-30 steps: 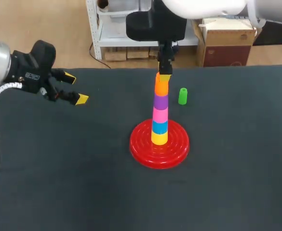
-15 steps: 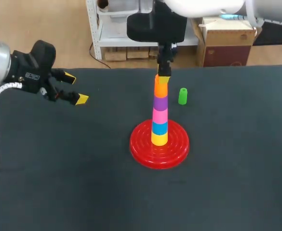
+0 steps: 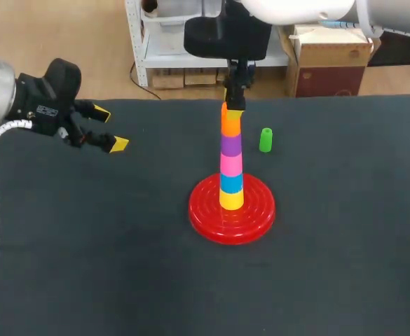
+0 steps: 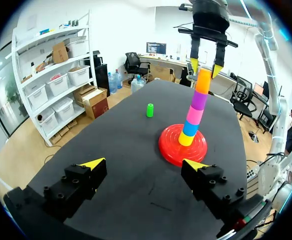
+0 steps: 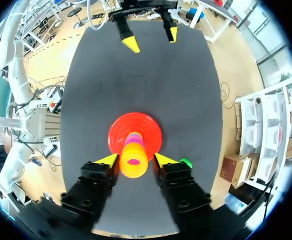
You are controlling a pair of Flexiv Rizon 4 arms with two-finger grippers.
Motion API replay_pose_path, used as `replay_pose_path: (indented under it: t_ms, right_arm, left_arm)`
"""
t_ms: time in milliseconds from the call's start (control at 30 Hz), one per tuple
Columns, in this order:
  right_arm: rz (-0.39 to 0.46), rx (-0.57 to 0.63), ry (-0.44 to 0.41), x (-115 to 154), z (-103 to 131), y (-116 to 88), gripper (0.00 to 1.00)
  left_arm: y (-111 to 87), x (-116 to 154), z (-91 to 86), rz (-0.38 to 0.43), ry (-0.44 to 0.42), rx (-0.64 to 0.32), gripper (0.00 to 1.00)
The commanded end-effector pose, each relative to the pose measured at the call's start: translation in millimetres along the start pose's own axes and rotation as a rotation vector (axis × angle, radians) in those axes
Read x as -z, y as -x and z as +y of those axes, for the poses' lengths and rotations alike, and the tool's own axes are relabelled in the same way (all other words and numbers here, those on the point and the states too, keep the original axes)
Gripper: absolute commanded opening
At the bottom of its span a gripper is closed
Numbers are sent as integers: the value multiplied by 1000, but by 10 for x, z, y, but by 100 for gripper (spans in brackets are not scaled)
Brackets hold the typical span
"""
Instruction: Pick up and stack the cylinders on the red base in this order: pink,purple,orange,green
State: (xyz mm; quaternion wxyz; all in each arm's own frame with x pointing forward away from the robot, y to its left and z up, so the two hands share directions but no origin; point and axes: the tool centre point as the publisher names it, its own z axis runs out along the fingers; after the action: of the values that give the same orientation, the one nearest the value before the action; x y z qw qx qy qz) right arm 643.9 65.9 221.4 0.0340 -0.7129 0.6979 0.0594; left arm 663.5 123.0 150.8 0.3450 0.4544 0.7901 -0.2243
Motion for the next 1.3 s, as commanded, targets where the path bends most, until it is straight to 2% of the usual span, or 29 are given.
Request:
replay_pose_path:
  t_ms: [33,167,267,367,500,567,600,700,900,1100,1233,1300]
  right_arm:
    - [-53,0,-21,147,-41,-60,100]
    - [-106,-48,-41,248,-211,-165,100]
    - [-114,-101,-58,280,-354,-299,100]
    - [-82,-181,-67,190,-564,-485,100]
    - [-30,-243,-61,-81,-875,-666,100]
    - [37,-274,-54,-298,-1021,-756,100]
    - [19,-300,-31,-416,-1087,-804,100]
    - [50,-351,-7,-741,-1236,-910,100]
    - [24,-456,-13,-1208,-1491,-1009,100]
    - [66,-497,5,-1413,-1583,-1027,100]
    - [145,-515,-17,-1471,-1614,-1070,100]
    - [137,-529,-19,-1485,-1621,-1072,100]
  left_arm:
    - [-2,-9,12,2,-1,0,100]
    - [-2,-9,12,2,-1,0,100]
    - [-2,-9,12,2,-1,0,100]
    - [-2,-9,12,2,-1,0,100]
    - [-2,-9,12,2,-1,0,100]
    - [-2,-9,12,2,-1,0,100]
    - [-2,-9,12,2,-1,0,100]
    - [-2,-9,12,2,-1,0,100]
    - [-2,-9,12,2,-1,0,100]
    - [-2,-9,12,2,-1,0,100]
    - [-2,-9,12,2,-1,0,100]
    - [-2,-9,12,2,-1,0,100]
